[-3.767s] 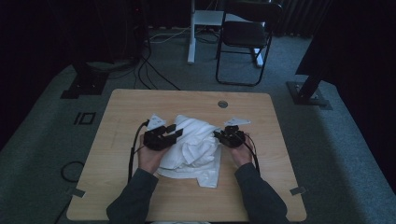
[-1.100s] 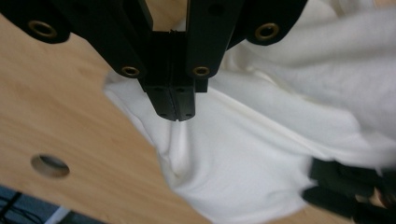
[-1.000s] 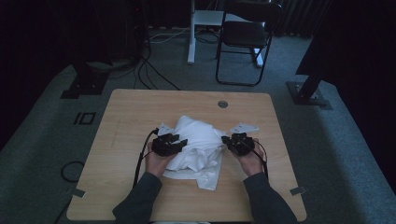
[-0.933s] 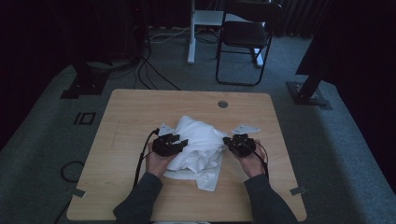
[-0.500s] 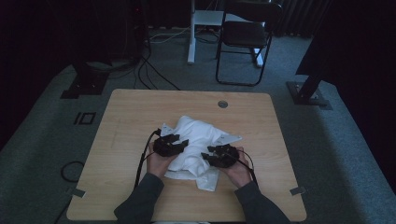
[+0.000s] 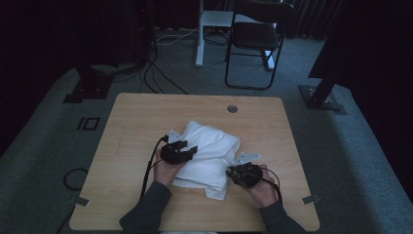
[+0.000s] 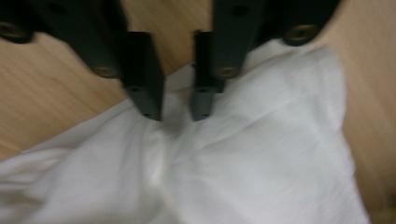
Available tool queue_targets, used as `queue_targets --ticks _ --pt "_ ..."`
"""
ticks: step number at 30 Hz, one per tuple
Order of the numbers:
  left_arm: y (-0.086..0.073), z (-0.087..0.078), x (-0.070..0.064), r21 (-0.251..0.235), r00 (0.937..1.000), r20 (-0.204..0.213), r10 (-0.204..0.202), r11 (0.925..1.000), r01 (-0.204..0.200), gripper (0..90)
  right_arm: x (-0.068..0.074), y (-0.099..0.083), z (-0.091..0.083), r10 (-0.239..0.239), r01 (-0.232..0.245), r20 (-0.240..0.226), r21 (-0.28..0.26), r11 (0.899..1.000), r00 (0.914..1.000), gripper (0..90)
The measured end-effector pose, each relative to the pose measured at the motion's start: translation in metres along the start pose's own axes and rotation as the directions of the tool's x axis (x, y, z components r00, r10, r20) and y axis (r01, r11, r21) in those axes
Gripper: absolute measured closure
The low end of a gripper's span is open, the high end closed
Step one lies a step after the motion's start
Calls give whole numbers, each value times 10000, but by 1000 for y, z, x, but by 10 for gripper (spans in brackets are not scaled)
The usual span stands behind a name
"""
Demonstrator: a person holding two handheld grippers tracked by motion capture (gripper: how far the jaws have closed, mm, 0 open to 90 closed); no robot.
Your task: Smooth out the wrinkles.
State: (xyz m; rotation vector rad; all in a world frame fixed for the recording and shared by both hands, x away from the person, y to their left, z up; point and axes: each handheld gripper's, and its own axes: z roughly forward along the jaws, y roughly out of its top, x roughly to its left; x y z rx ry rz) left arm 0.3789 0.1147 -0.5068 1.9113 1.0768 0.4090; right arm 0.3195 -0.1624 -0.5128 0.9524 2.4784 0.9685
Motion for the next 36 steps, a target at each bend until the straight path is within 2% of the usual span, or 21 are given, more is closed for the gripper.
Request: queue_targets --ticks 2,3,4,6,7,8,9,10,11,12,13,15,20,24,26,27,28,31,33,35,36 --pt "0 0 0 -4 10000 -13 14 10000 -14 489 -2 4 -6 508 -482 295 -814 9955 9983 593" --pt "0 0 0 -4 10000 -13 14 10000 -14 489 -2 4 -6 508 -482 295 -814 9955 9983 593" --pt "-1 0 -2 -39 10000 -65 23 10000 -23 489 -2 10 -15 942 -873 270 -1934 9772 9952 536" --pt "-1 0 -3 -48 9999 -110 31 10000 -32 486 -2 15 -18 1061 -1020 8 -2685 9579 9944 494" --pt "-1 0 -3 -48 9999 -110 31 10000 -32 486 -2 15 -18 1061 -1020 8 -2685 9579 9944 494" --pt "-2 0 -4 -113 9999 -148 -23 9999 22 485 0 18 -11 826 -917 -456 -2649 9599 9955 468" --pt "-2 0 -4 -113 9999 -148 -23 9999 22 485 0 18 -11 826 -917 -456 -2649 9599 9955 468" --pt "-4 0 -5 -171 9998 -144 -100 9998 98 485 2 18 5 640 -755 -623 -2048 9759 9960 466" --pt "-4 0 -5 -171 9998 -144 -100 9998 98 484 2 18 5 640 -755 -623 -2048 9759 9960 466" --pt "-6 -2 -8 -192 9999 -95 -85 9998 84 484 3 17 25 595 -652 -571 -1036 9925 9966 478" --pt "-6 -2 -8 -192 9999 -95 -85 9998 84 481 3 17 25 595 -652 -571 -1036 9925 9966 478" --pt "-7 -6 -13 -158 9998 -175 78 9998 -81 466 -3 17 47 589 -611 -449 -489 9969 9973 492" --pt "-9 -13 -13 -157 9990 -424 -104 9998 98 444 -19 25 62 943 -949 -120 -718 9929 9955 504" --pt "-8 -16 -5 -238 9971 -699 -315 9993 299 437 -34 47 84 1240 -1230 62 -854 9887 9923 514" --pt "-3 -7 7 -113 9932 -1145 -208 9997 196 438 -35 57 91 1256 -1241 139 -803 9890 9920 540" --pt "-3 -7 7 -113 9932 -1145 -208 9997 196 441 -35 57 91 1256 -1241 139 -803 9890 9920 540" --pt "2 -1 17 -191 9908 -1283 -426 9990 405 446 -38 64 95 1189 -1169 210 -779 9901 9927 583" --pt "7 6 24 -223 9891 -1401 -457 9988 430 454 -43 64 91 1404 -1383 198 -851 9867 9899 650" --pt "11 11 28 -261 9888 -1395 -538 9984 506 453 -44 61 87 1463 -1444 159 -870 9857 9891 652" --pt "14 11 25 -304 9880 -1381 -688 9974 652 438 -43 55 80 1442 -1415 305 -769 9869 9891 638" --pt "12 2 15 -346 9877 -1440 -609 9978 564 429 -42 49 73 1393 -1361 574 -573 9890 9886 586"
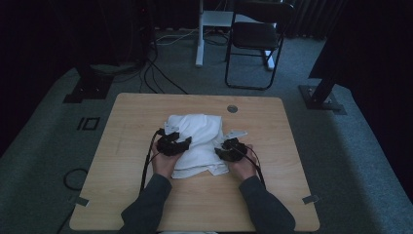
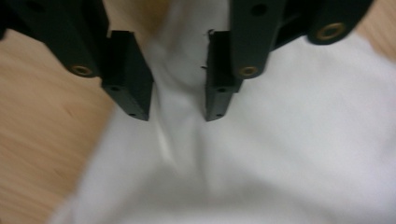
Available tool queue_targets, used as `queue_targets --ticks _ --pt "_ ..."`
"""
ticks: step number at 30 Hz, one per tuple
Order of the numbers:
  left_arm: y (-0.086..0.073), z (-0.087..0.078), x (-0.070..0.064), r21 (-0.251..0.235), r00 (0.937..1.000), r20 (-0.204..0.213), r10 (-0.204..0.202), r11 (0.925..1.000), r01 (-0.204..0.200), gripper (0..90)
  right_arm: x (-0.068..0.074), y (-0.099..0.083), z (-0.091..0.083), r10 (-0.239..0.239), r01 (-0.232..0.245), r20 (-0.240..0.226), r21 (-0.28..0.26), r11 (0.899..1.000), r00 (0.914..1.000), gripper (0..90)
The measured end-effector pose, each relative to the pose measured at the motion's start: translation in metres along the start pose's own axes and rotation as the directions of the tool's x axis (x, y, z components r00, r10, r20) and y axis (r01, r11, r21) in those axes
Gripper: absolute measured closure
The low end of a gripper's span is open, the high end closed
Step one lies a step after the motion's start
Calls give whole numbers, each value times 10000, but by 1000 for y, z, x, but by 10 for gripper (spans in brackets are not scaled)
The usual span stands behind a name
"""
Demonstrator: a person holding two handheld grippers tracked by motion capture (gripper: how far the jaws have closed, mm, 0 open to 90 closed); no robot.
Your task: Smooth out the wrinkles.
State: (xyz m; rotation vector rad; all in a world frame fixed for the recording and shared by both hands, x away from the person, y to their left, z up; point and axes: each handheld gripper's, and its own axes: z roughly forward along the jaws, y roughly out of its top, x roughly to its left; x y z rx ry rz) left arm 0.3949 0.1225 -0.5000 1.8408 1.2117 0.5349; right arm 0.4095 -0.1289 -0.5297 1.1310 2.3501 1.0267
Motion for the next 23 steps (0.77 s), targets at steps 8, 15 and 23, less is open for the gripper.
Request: queue_targets --ticks 8,15,23 --pt "-39 -52 -16 -935 9988 431 238 9954 -197 394 -12 -18 -35 317 -312 185 -245 9992 9993 472" --pt "-51 -77 -2 -930 9985 442 336 9952 -294 394 -24 -30 -66 597 -549 512 -909 9943 9969 450" --pt "-57 -91 18 -849 9998 195 97 9964 -80 393 -33 -44 -81 871 -796 645 -1106 9907 9941 408"
